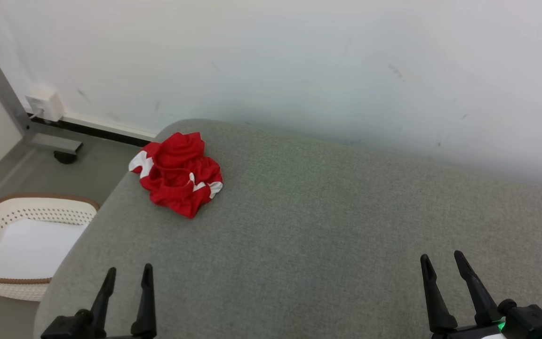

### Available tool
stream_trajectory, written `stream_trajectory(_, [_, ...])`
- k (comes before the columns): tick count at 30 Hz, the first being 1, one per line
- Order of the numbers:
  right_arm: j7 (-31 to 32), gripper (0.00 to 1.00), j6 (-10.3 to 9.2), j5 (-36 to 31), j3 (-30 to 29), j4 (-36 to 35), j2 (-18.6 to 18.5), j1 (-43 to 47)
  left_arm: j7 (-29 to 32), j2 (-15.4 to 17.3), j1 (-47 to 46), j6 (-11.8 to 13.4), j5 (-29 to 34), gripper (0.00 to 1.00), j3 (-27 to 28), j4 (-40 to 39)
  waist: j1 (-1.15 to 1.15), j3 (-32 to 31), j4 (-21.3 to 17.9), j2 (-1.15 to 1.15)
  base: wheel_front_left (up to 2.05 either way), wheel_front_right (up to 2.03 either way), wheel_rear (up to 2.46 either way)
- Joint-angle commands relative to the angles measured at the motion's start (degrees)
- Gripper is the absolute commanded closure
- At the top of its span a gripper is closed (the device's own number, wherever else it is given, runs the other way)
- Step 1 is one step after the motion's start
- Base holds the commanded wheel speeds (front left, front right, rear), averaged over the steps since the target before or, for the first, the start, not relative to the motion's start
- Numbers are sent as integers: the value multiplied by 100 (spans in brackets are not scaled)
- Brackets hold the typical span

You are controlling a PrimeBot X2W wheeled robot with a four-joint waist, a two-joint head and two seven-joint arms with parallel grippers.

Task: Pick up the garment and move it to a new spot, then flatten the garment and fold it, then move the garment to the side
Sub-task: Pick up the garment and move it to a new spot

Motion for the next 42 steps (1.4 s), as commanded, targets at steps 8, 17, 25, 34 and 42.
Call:
stream_trajectory(8, [-16,0,-1,33,78,15,16,-69,3,71,-95,-25,74,0,80,182,0,13,-94,0,0,0,0])
stream_trajectory(17, [-16,0,-1,-30,81,-229,19,-133,595,645,-868,-107,-78,0,37,231,0,154,-337,0,0,0,0])
stream_trajectory(25, [-16,0,-1,-46,135,-401,23,-292,1783,1176,-1755,-145,-715,0,212,353,0,504,-752,0,0,0,0])
stream_trajectory(34, [-16,0,-1,-85,188,-428,29,-571,2952,1896,-2891,-161,-1299,0,64,1343,0,992,-1228,0,0,0,0])
stream_trajectory(42, [-16,0,-1,-129,260,-451,35,-893,3722,2510,-3732,-167,-1867,0,-362,2377,0,1486,-1711,0,0,0,0])
